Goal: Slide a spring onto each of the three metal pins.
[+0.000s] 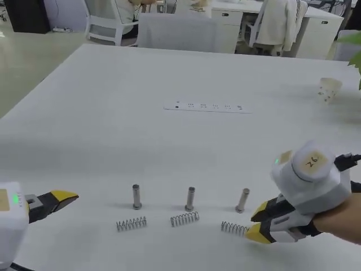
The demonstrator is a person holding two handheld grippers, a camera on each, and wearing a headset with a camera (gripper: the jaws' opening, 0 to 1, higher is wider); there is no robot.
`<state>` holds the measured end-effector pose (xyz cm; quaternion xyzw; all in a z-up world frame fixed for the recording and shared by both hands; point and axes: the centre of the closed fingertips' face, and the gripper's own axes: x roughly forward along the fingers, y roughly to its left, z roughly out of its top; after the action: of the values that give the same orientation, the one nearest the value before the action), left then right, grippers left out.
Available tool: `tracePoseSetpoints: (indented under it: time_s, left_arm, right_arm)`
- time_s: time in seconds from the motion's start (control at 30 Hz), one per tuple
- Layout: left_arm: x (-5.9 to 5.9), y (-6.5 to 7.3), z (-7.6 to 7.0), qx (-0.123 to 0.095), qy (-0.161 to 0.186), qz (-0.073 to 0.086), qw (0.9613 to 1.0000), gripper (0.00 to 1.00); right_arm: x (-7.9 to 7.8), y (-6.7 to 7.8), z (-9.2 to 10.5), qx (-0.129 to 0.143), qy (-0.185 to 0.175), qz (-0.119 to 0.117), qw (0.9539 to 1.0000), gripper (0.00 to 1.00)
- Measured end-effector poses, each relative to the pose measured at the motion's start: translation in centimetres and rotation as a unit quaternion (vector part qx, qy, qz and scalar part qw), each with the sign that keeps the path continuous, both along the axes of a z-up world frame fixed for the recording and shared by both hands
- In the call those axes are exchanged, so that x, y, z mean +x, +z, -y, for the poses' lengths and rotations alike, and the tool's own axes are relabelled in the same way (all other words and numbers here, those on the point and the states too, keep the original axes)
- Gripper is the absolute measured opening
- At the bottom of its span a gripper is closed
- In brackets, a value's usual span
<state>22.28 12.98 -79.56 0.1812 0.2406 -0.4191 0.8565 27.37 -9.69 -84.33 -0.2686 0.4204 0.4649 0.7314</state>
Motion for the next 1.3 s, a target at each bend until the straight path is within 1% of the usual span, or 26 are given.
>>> tracePoseSetpoints:
  time_s: [0.1, 0.3, 0.43, 0.6, 0.67, 0.77, 0.83, 0.9, 1.1, 1.3]
  left_arm:
    - [0.0, 0.0, -0.1, -0.001, 0.002, -0.001, 1.0, 0.93]
    - [-0.1, -0.3, -0.1, -0.001, 0.004, -0.004, 1.0, 0.92]
    - [-0.1, -0.3, -0.1, -0.001, 0.005, -0.004, 1.0, 0.92]
    - [-0.1, -0.2, -0.2, -0.003, 0.007, -0.003, 1.0, 0.92]
    - [-0.2, -0.2, -0.2, -0.004, 0.009, -0.002, 1.0, 0.92]
    - [-0.3, -0.3, -0.3, -0.004, 0.01, -0.003, 0.9999, 0.92]
    - [-0.4, -0.3, -0.3, -0.004, 0.01, -0.004, 0.9999, 0.92]
    - [-0.5, -0.3, -0.3, -0.005, 0.011, -0.004, 0.9999, 0.92]
    - [-0.5, -0.2, -0.4, -0.007, 0.012, -0.002, 0.9999, 0.92]
    - [-0.5, -0.2, 0.0, -0.01, 0.008, -0.001, 0.9999, 0.91]
  right_arm:
    - [0.0, -0.4, -0.1, -0.007, 0.007, -0.002, 0.9999, 0.17]
    - [0.0, -1.0, -0.1, -0.038, 0.036, 0.002, 0.9986, 0.16]
    - [0.0, -1.1, -0.1, -0.048, 0.047, 0.002, 0.9978, 0.15]
    - [0.0, -1.4, -0.2, -0.062, 0.064, 0.0, 0.996, 0.13]
    - [-0.1, -1.6, -0.1, -0.072, 0.07, -0.004, 0.9949, 0.13]
    - [-0.1, -1.8, -0.1, -0.083, 0.079, -0.002, 0.9934, 0.12]
    - [0.0, -1.7, -0.2, -0.083, 0.082, 0.001, 0.9931, 0.11]
    - [-0.1, -1.8, -0.3, -0.084, 0.084, -0.005, 0.9929, 0.09]
    - [-0.3, -1.7, -0.3, -0.087, 0.087, -0.003, 0.9925, 0.08]
    - [-0.8, -1.0, -0.5, -0.076, 0.083, -0.005, 0.9936, 0.08]
